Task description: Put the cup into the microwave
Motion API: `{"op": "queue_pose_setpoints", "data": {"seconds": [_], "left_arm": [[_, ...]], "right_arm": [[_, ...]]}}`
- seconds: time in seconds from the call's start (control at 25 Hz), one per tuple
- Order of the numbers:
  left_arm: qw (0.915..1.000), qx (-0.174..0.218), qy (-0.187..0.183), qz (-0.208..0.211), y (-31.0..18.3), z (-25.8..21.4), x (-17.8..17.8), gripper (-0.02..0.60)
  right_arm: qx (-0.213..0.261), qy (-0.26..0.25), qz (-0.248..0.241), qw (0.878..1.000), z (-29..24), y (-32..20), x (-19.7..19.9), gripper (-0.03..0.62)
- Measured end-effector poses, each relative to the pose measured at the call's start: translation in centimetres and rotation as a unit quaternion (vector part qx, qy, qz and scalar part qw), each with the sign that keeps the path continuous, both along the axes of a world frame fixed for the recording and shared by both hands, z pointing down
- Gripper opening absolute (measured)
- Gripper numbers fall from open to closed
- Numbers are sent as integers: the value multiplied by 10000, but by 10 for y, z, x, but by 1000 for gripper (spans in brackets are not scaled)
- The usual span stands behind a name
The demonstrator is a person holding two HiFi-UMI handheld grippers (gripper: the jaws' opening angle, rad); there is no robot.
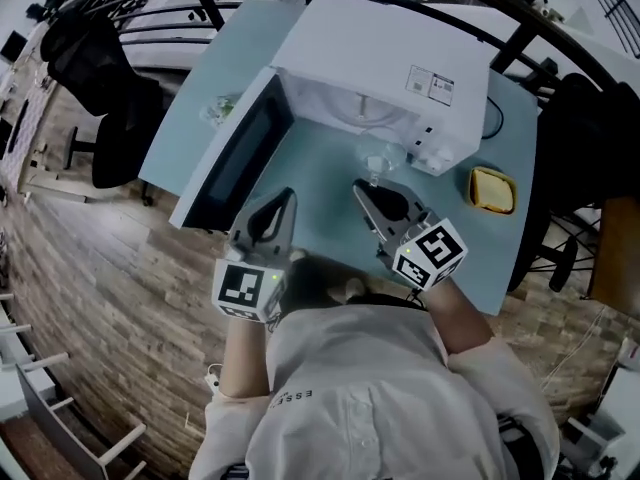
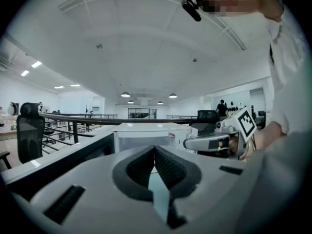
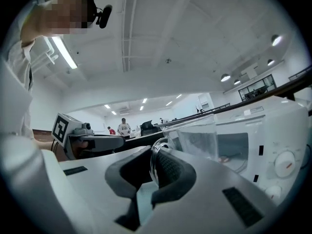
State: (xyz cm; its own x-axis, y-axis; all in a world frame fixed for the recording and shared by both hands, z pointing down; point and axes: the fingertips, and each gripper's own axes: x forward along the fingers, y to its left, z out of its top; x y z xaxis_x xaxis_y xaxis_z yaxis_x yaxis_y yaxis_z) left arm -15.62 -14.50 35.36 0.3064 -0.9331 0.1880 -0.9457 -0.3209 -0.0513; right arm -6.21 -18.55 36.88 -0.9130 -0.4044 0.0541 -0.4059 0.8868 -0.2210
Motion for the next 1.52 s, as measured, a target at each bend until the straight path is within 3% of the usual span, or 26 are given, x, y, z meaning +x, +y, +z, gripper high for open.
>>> {"op": "queue_pose_setpoints", "data": {"seconds": [0.32, 0.48, 0.92, 1.52], "left_arm": [[9950, -78, 444, 886, -61, 17, -8, 3], [9919, -155, 472, 1168, -84, 29, -15, 3], [9868, -338, 509, 1498, -122, 69, -10, 3], [9860, -572, 547, 1468, -147, 112, -18, 3]], "right_arm": [[-357, 8, 484, 9982, 38, -46, -18, 29], [-571, -54, 689, 9960, 54, -73, -31, 29], [-536, 96, 790, 9954, 99, -138, -58, 29], [-498, -190, 973, 9938, 123, -211, -80, 29]]}}
